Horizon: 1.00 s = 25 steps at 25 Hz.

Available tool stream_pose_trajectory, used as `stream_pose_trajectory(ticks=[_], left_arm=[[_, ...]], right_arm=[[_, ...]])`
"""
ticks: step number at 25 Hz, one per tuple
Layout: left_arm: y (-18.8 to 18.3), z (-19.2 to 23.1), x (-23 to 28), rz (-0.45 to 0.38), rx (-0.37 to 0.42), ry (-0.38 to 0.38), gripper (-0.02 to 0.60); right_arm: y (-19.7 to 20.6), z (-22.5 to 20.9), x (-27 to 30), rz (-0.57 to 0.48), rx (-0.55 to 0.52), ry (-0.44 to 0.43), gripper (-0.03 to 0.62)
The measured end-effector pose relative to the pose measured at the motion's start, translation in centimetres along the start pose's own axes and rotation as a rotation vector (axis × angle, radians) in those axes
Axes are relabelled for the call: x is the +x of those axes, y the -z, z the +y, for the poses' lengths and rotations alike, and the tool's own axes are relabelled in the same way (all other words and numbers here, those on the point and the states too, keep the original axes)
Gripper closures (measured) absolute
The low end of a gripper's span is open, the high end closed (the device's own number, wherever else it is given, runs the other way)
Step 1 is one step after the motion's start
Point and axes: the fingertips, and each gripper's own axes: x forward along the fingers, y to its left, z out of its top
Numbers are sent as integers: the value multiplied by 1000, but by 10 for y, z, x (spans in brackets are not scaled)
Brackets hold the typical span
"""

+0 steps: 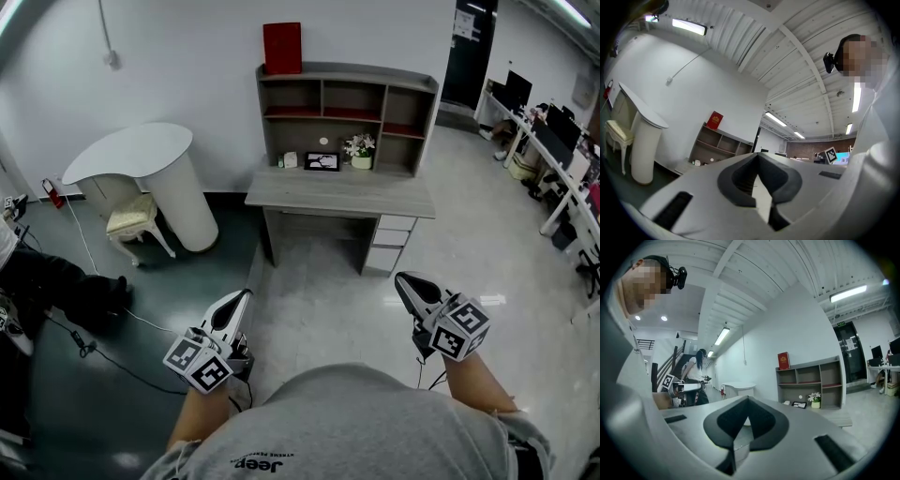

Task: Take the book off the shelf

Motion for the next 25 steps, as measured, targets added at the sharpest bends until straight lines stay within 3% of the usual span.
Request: stream_pose_trajectory(ticks=[14, 19, 25], left_arm=[[-34, 110, -88, 13, -20, -46, 561], [-33, 131, -91, 6, -35, -66, 560], [-20, 147, -63, 26, -30, -89, 560]], right_arm=[[5, 80, 101, 15, -1, -11, 576], [9, 78, 121, 29, -4, -26, 576], [22, 46, 147, 32, 17, -57, 576]])
